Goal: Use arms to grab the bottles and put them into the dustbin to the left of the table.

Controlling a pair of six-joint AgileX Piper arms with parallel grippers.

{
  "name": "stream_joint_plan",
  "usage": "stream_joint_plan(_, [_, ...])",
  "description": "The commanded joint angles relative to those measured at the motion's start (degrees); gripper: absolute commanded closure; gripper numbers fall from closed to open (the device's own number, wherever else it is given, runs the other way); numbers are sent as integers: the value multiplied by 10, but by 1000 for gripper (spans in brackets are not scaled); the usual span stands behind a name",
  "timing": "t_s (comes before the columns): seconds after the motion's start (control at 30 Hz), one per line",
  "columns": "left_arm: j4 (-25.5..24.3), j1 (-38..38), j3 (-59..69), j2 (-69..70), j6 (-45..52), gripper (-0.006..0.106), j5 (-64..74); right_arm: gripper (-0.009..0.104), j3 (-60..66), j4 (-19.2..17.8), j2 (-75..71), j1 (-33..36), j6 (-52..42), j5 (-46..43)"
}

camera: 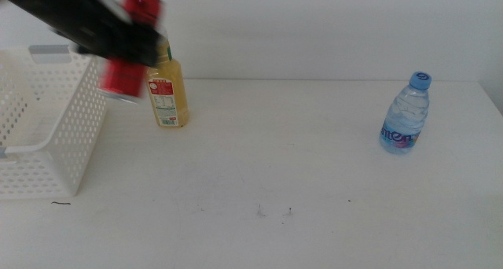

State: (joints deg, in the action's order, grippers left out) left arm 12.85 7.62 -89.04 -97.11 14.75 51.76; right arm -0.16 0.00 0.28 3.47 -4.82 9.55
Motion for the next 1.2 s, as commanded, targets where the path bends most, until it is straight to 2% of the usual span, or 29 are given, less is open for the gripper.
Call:
stream_joint_plan(0.0, [-14,-54,-67,13,16,102,81,13,2,-5,-3,-2,-2,-5])
stream_joint_plan(0.23, [-6,-229,-136,-8,35,102,170,13,2,-5,-3,-2,-2,-5])
stream_joint_plan(0.37, [13,-283,-136,-49,66,102,182,13,2,-5,-3,-2,-2,-5])
stream_joint_plan(0.83, [21,-292,-136,-190,116,101,161,13,2,-5,-3,-2,-2,-5])
stream_joint_plan(1.0, [16,-281,-136,-208,128,88,146,13,2,-5,-3,-2,-2,-5])
stream_joint_plan(1.17, [-6,-259,-136,-219,137,60,125,13,2,-5,-3,-2,-2,-5])
